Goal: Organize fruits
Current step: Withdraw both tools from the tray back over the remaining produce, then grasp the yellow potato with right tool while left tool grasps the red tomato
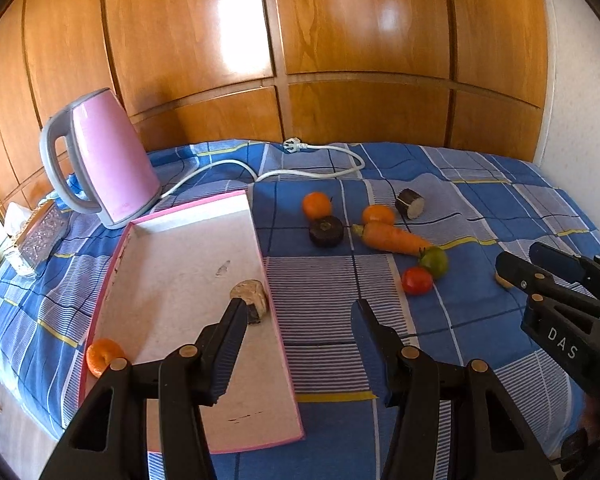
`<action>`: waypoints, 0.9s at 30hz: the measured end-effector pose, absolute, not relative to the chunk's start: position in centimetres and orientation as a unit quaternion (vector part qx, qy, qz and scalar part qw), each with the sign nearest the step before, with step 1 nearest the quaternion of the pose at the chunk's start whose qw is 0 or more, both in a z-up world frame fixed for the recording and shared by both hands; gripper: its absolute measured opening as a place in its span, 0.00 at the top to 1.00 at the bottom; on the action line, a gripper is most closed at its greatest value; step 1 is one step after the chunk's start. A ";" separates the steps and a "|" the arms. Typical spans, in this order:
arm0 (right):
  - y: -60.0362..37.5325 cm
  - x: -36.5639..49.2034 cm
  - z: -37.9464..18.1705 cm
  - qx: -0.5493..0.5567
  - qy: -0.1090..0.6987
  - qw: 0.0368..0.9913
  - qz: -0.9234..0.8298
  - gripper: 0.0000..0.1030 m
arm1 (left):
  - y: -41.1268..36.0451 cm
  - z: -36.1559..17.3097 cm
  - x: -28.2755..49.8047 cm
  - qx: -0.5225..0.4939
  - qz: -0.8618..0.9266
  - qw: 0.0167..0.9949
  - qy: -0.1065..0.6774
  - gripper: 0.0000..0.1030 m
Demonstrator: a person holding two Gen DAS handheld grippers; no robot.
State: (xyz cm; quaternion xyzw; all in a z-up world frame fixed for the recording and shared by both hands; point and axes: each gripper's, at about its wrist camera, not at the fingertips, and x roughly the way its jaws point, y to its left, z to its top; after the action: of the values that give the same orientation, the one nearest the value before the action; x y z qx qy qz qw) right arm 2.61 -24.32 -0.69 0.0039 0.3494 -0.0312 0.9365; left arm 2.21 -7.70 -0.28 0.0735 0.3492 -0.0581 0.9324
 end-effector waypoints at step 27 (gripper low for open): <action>-32.2 3.3 -5.7 0.113 0.409 0.904 -0.051 0.60 | -13.4 -4.1 6.8 0.040 -0.172 0.889 0.422 0.47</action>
State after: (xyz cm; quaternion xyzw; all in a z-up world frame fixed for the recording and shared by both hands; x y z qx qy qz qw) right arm 3.28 -32.25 -5.72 0.1131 0.4095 -0.0514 0.9038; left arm 6.80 -13.43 -4.10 0.0398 0.4221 -0.1722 0.8892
